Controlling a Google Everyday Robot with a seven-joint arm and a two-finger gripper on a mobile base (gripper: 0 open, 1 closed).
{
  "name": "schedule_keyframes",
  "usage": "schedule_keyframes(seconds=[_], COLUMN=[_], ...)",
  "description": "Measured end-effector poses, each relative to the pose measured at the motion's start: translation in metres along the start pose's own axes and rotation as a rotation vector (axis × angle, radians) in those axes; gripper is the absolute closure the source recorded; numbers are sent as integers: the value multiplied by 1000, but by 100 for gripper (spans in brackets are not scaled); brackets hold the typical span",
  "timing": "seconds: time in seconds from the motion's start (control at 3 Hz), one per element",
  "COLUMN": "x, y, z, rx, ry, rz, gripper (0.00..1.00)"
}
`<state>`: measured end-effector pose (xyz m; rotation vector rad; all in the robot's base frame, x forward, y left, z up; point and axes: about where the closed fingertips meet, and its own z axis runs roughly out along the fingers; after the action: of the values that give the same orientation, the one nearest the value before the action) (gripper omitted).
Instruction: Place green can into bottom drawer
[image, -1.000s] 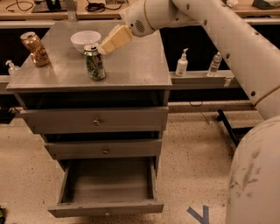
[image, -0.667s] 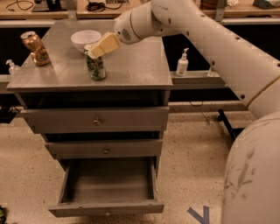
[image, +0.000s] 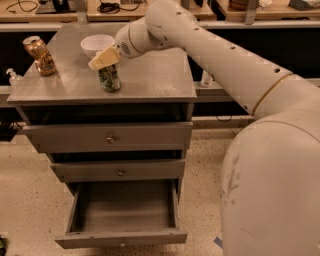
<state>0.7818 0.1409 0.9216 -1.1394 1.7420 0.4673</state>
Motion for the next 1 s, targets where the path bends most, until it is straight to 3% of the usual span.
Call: schedule_keyframes(seconds=[0.33, 0.67, 1.0], x=[18, 25, 18], y=[6, 14, 22], z=[20, 12, -42], rx=[-61, -144, -184], ry=[54, 68, 67], rz=[11, -15, -146], gripper=[35, 58, 81])
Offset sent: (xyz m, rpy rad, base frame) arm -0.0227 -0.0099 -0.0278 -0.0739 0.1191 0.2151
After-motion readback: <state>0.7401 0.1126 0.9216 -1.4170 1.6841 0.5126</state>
